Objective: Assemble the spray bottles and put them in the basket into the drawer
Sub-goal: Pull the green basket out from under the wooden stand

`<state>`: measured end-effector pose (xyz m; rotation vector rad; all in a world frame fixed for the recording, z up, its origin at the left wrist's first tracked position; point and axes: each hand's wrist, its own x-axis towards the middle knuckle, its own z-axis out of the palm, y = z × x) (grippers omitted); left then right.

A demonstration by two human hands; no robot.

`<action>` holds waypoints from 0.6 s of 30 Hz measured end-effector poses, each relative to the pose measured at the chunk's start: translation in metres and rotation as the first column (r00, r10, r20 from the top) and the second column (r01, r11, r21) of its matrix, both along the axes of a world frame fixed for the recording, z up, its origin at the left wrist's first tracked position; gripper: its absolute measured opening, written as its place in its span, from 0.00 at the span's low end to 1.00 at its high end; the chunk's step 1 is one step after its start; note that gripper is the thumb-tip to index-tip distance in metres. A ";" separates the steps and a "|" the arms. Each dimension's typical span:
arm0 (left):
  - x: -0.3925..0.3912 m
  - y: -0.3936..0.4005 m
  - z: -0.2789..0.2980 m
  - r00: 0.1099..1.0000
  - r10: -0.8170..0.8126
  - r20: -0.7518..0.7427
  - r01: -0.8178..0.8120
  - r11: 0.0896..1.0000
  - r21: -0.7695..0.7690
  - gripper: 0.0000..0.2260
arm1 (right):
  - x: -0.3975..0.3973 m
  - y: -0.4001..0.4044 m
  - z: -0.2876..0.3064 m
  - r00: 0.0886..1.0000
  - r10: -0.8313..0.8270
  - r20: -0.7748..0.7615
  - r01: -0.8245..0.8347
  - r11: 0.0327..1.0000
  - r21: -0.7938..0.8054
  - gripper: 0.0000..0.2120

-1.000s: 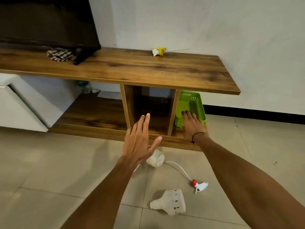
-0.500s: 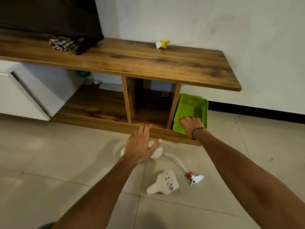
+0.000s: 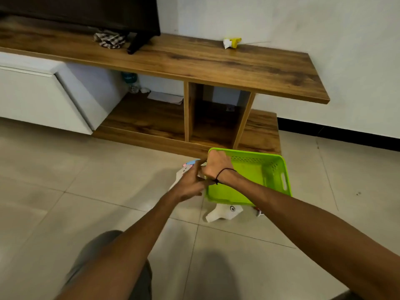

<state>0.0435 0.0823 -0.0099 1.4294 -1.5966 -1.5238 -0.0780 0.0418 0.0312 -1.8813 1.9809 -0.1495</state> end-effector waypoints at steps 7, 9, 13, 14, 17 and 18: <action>0.094 0.015 0.008 0.988 -0.128 0.084 0.115 0.983 0.144 0.39 | 0.074 0.015 -0.019 0.939 -0.179 0.293 0.131 0.975 0.178 0.10; 0.117 0.021 0.002 0.979 -0.142 0.148 0.119 0.981 0.155 0.38 | 0.098 0.023 -0.033 0.918 -0.213 0.334 0.144 0.965 0.220 0.12; 0.154 0.036 -0.021 0.967 -0.138 0.215 0.093 0.974 0.207 0.37 | 0.140 0.040 -0.067 0.894 -0.252 0.371 0.159 0.951 0.264 0.11; 0.161 0.040 -0.027 0.964 -0.133 0.231 0.081 0.971 0.224 0.38 | 0.149 0.042 -0.076 0.891 -0.256 0.376 0.153 0.947 0.283 0.11; 0.175 0.046 -0.041 0.951 -0.129 0.279 0.052 0.963 0.266 0.37 | 0.170 0.047 -0.101 0.885 -0.265 0.382 0.134 0.932 0.336 0.11; 0.179 0.047 -0.046 0.948 -0.129 0.290 0.046 0.960 0.277 0.36 | 0.176 0.048 -0.108 0.885 -0.267 0.381 0.129 0.928 0.350 0.11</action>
